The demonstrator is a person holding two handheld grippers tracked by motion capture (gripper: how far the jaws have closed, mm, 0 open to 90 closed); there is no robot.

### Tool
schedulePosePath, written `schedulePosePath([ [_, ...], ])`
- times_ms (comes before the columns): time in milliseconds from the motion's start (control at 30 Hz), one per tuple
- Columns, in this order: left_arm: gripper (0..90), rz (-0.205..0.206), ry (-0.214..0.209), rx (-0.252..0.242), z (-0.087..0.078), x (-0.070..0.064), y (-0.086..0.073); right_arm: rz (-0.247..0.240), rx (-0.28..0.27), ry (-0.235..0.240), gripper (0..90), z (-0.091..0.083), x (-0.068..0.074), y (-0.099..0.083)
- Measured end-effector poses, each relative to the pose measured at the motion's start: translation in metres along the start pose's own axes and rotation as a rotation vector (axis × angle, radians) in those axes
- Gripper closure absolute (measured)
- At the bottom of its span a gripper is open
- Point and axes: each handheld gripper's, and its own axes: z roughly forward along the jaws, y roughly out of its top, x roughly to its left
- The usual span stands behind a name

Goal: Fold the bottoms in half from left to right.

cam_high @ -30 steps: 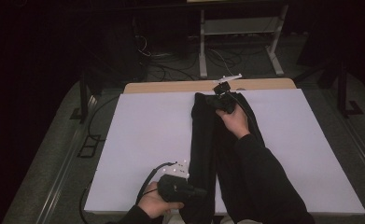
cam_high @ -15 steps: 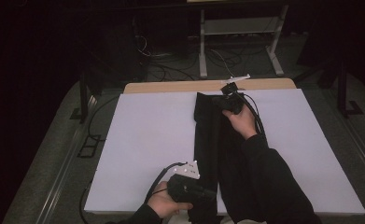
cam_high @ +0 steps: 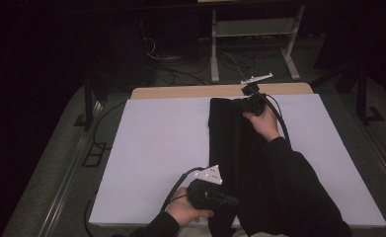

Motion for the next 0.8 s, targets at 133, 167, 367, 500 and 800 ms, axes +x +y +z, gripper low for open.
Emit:
schedulePosePath([
  [133,88.7,0.006,-0.011,-0.011,0.007,-0.001,0.009,-0.013,0.014,-0.008,86.0,-0.006,-0.008,0.004],
  [167,88.7,0.008,-0.014,-0.014,0.009,-0.001,0.011,-0.013,0.014,-0.008,86.0,-0.006,-0.008,0.004],
  [367,88.7,-0.011,-0.019,-0.047,0.017,0.003,0.02,-0.033,0.033,-0.007,86.0,-0.007,-0.02,0.009],
  [500,88.7,-0.017,-0.015,-0.085,0.022,0.004,0.026,-0.037,0.061,-0.012,86.0,-0.001,-0.029,0.01],
  [800,88.7,0.0,0.018,-0.102,0.036,0.001,0.04,-0.039,0.086,-0.014,86.0,0.0,-0.042,0.016],
])
